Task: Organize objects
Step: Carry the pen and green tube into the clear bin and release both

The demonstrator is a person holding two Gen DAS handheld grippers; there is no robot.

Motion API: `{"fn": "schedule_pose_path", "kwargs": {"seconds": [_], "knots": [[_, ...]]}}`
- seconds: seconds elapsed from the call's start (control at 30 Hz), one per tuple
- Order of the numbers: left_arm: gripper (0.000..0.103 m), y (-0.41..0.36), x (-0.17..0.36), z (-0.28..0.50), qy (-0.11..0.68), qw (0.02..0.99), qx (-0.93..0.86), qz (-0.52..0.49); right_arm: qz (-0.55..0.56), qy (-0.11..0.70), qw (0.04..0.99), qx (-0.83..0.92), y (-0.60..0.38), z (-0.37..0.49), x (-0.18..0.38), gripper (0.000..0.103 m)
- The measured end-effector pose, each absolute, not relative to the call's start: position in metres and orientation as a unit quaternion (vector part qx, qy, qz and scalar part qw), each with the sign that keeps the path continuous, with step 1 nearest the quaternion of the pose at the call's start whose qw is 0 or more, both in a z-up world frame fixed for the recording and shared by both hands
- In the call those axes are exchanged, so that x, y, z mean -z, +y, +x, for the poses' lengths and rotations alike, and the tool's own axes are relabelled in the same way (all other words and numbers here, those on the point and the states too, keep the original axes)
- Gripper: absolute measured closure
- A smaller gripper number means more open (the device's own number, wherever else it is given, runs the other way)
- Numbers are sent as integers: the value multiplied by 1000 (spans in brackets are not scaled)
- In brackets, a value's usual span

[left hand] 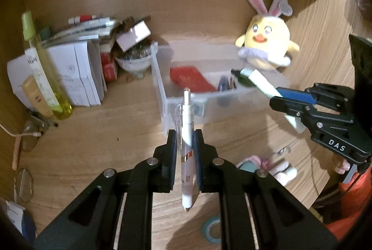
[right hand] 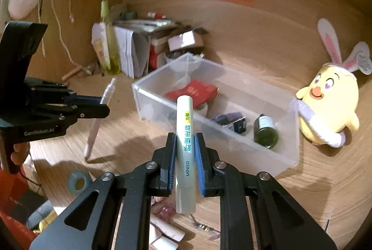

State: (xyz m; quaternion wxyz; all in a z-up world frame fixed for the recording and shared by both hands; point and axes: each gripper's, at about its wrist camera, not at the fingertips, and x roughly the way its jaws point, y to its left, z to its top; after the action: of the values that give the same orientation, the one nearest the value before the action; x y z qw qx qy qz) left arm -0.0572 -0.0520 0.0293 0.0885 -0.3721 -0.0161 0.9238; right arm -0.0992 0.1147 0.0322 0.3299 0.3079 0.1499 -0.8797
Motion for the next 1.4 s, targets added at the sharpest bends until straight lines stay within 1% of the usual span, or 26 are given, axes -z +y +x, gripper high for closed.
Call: {"fn": "schedule_pose_path", "kwargs": {"seconds": [0.43, 0.77, 1.13, 1.4], "knots": [[90, -40, -76, -64, -14, 93, -946, -311, 276, 105, 312, 903, 132, -112, -62, 89], [90, -33, -102, -91, -21, 89, -954, -285, 261, 71, 301, 914, 145, -135, -80, 89], [90, -24, -106, -135, -12, 65, -956, -285, 268, 50, 283, 920, 148, -171, -85, 89], [90, -23, -94, -164, 5, 38, -955, -294, 295, 59, 276, 913, 136, -197, -65, 89]]}}
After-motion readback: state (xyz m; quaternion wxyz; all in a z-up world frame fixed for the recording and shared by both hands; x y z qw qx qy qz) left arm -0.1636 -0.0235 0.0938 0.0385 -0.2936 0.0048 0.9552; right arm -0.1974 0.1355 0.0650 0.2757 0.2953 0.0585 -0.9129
